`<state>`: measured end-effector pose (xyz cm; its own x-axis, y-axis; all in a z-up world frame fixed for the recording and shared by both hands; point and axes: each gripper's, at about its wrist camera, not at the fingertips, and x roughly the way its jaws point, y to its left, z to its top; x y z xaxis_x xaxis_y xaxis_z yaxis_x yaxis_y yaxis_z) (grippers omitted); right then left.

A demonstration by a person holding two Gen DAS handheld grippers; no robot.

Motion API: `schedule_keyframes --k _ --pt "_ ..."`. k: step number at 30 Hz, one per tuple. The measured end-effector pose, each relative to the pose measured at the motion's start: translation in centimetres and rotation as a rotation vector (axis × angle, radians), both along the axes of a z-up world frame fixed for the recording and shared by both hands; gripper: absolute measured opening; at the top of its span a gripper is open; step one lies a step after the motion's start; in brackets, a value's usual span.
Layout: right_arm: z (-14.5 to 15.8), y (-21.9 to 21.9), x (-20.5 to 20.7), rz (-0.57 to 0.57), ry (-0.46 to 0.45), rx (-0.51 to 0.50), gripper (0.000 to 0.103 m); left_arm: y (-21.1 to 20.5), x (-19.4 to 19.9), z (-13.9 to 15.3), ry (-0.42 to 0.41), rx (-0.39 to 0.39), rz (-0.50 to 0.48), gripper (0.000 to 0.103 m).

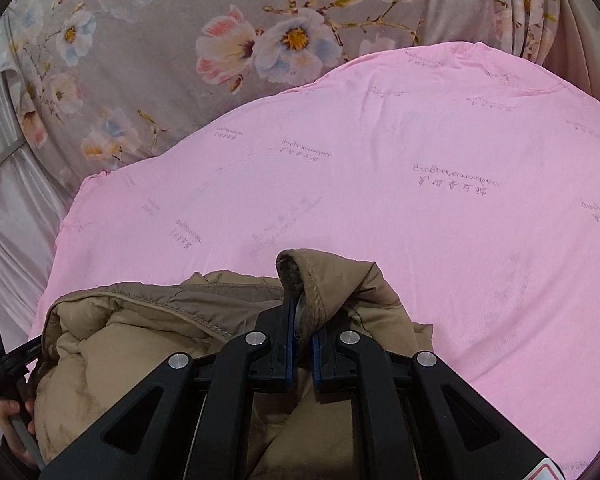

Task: Fold large clothes

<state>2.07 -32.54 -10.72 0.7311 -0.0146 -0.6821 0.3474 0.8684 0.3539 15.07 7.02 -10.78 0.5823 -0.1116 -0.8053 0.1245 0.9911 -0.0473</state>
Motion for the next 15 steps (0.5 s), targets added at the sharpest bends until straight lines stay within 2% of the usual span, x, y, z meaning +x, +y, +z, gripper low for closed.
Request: schedule_keyframes --k 10,15 --pt "-2.0 1.7 0.9 0.011 0.047 -0.076 0.006 -0.3 0.1 -1.6 -0.024 0.000 -0.005 0.011" --pt "-2.3 1.2 0.7 0.009 0.026 -0.041 0.006 0.0 0.0 -1.9 -0.040 -0.017 -0.005 0.011"
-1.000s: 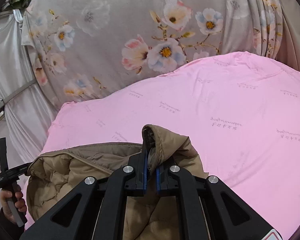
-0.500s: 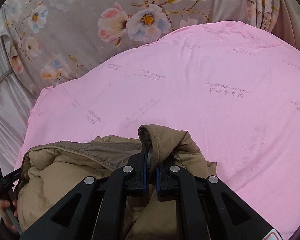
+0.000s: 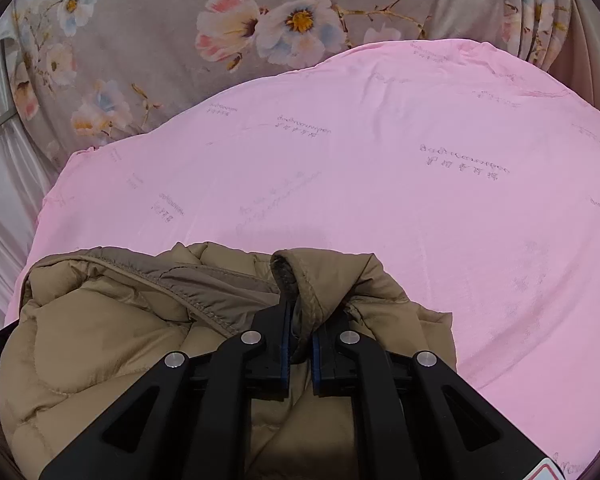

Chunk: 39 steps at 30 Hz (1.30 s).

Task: Fold large clothes

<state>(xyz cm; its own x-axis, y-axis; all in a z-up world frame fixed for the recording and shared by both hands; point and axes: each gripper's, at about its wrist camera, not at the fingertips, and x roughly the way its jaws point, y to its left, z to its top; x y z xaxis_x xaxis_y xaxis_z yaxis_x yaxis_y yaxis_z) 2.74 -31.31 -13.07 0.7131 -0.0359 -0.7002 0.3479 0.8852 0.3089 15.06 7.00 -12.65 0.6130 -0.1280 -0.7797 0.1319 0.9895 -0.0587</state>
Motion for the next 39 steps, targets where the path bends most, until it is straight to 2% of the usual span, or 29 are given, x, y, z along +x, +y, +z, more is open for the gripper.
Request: schedule_keyframes --k 4,6,7,8,9,10,13,15,17,20,21,25,28,31,35,39 --pt "0.2 -1.4 -0.6 0.002 -0.028 0.091 0.008 0.8 -0.1 0.4 -0.007 -0.059 0.003 0.014" --pt "1.3 -2.2 -1.7 -0.005 -0.049 0.154 0.014 1.4 -0.5 1.3 -0.004 -0.092 0.003 0.019" --pt "2.3 -2.7 -2.8 -0.016 -0.081 0.177 0.020 2.0 -1.0 2.3 -0.006 -0.105 -0.001 0.028" --pt "3.4 -3.1 -3.9 -0.032 -0.110 0.178 0.033 2.6 -1.6 3.3 -0.023 -0.105 0.005 0.035" --pt "4.6 -3.3 -5.2 -0.044 -0.144 0.166 0.040 3.1 -2.3 4.2 -0.048 -0.099 0.011 0.054" --pt "5.8 -3.5 -6.5 -0.043 -0.182 0.150 0.046 3.8 -3.3 5.7 -0.089 -0.090 0.011 0.064" --pt "8.8 -2.6 -8.4 -0.018 -0.222 0.080 0.044 4.5 -5.6 8.9 -0.146 -0.079 -0.023 0.063" --pt "9.8 -0.5 -7.9 0.034 -0.205 0.019 0.031 3.7 -6.3 10.1 -0.138 -0.067 -0.061 0.061" --pt "9.8 2.4 -6.3 0.112 -0.161 -0.015 0.011 2.0 -6.5 10.4 -0.113 -0.063 -0.110 0.056" --pt "8.7 6.7 -3.1 0.217 -0.123 -0.052 0.006 -1.6 -6.1 9.3 -0.072 -0.036 -0.193 0.050" --pt "8.2 7.8 -2.1 0.241 -0.103 -0.075 0.006 -2.9 -5.5 8.4 -0.056 -0.014 -0.212 0.045" --pt "5.7 9.5 2.0 0.296 -0.009 -0.078 0.005 -4.4 -1.8 4.2 0.059 0.018 -0.182 0.028" --pt "4.0 7.9 4.1 0.270 0.062 -0.092 0.005 -3.8 0.2 3.6 0.076 0.015 -0.149 0.027" --pt "2.3 4.6 5.1 0.182 0.118 -0.087 0.005 -3.4 1.7 3.9 0.069 0.031 -0.141 0.027" --pt "0.4 0.2 4.2 0.060 0.158 -0.064 0.005 -3.0 3.2 3.2 0.066 0.054 -0.120 0.028" --pt "-1.6 -1.5 3.2 0.035 0.154 -0.002 0.001 -2.7 3.5 1.1 0.062 0.049 -0.110 0.028"
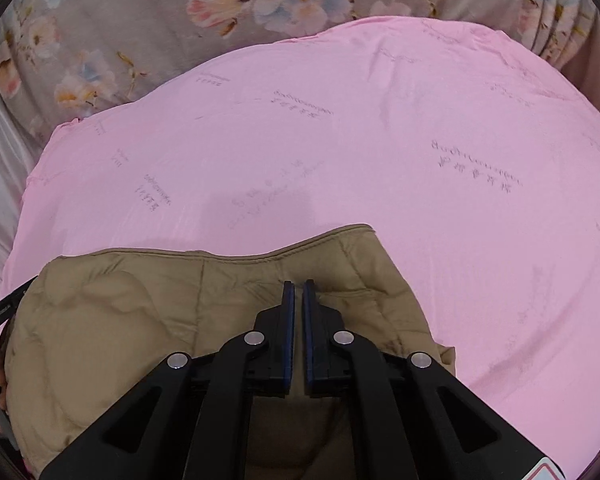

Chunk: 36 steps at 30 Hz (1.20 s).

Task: Fold large clothes

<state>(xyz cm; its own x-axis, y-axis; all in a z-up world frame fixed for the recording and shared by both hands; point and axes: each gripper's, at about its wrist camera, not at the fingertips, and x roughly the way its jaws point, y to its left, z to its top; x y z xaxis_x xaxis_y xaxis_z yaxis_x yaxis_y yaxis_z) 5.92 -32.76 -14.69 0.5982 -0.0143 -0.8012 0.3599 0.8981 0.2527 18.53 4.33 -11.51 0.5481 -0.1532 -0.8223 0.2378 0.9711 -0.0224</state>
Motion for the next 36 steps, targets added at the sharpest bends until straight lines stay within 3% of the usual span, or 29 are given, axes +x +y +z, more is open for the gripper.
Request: schedule_keyframes --k 5,21,33,36 --pt "-0.2 1.4 0.2 0.011 -0.017 -0.042 0.001 -0.6 -0.6 -0.9 -0.042 0.033 -0.011 0.028" --pt "-1.0 1.6 0.4 0.016 -0.038 -0.061 0.000 -0.8 -0.9 -1.9 -0.074 0.035 -0.005 0.028" --pt "-0.9 1.4 0.6 0.016 -0.039 -0.040 0.000 -1.1 -0.9 -1.6 -0.072 0.046 0.002 0.028" --pt "0.5 1.9 0.3 -0.003 0.002 -0.090 0.002 -0.9 -1.2 -0.5 -0.040 0.035 0.038 0.028"
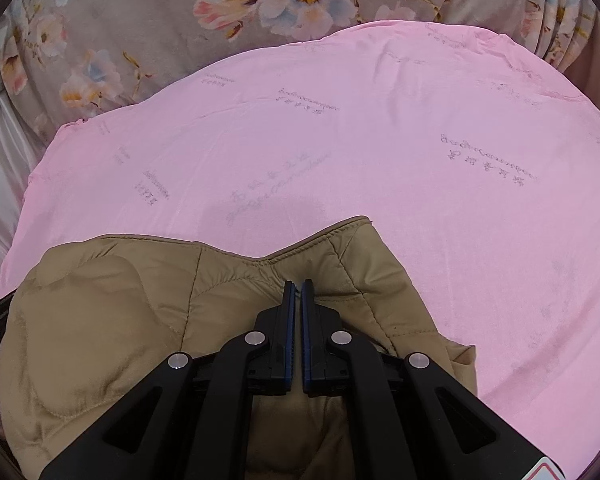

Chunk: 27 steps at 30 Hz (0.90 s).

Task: Fold large clothes

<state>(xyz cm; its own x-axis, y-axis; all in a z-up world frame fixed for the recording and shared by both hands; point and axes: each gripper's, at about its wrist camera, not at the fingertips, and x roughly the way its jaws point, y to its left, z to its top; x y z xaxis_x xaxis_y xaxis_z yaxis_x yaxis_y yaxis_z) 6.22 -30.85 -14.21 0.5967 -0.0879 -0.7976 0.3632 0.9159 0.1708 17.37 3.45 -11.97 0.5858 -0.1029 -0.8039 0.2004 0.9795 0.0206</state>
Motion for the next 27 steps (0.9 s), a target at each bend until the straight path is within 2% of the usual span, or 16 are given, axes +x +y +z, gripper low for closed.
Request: schedule_keyframes --k 2,3,6,9,13,17,23,27 --pt "2.5 1.1 -1.0 0.002 -0.050 0.006 0.013 0.5 -1.0 2.2 0.017 -0.073 0.016 0.028" --pt "3.8 1.9 -1.3 0.011 -0.083 0.026 0.013 0.3 -1.8 3.6 0.004 -0.113 0.002 0.028" --pt "6.7 4.8 -1.2 0.058 -0.138 0.053 0.013 -2.1 -3.2 6.0 -0.014 -0.108 -0.052 0.029" --pt "7.5 7.9 -0.3 0.127 -0.146 0.051 0.013 -5.8 -4.4 6.4 -0.014 -0.081 -0.112 0.029" --pt "5.8 10.1 1.0 0.165 -0.107 0.036 0.013 -8.3 -4.8 3.8 0.016 -0.037 -0.126 0.029" --pt "3.3 10.3 1.3 0.173 -0.078 0.032 0.013 -9.0 -4.8 2.4 -0.016 0.025 -0.119 0.029" --pt "1.6 10.3 1.7 0.183 -0.060 0.059 0.012 -8.9 -4.4 0.5 -0.011 0.000 -0.111 0.030" --pt "1.2 10.7 1.6 0.189 -0.065 0.039 0.011 -9.5 -4.8 -0.2 -0.041 0.037 -0.114 0.030"
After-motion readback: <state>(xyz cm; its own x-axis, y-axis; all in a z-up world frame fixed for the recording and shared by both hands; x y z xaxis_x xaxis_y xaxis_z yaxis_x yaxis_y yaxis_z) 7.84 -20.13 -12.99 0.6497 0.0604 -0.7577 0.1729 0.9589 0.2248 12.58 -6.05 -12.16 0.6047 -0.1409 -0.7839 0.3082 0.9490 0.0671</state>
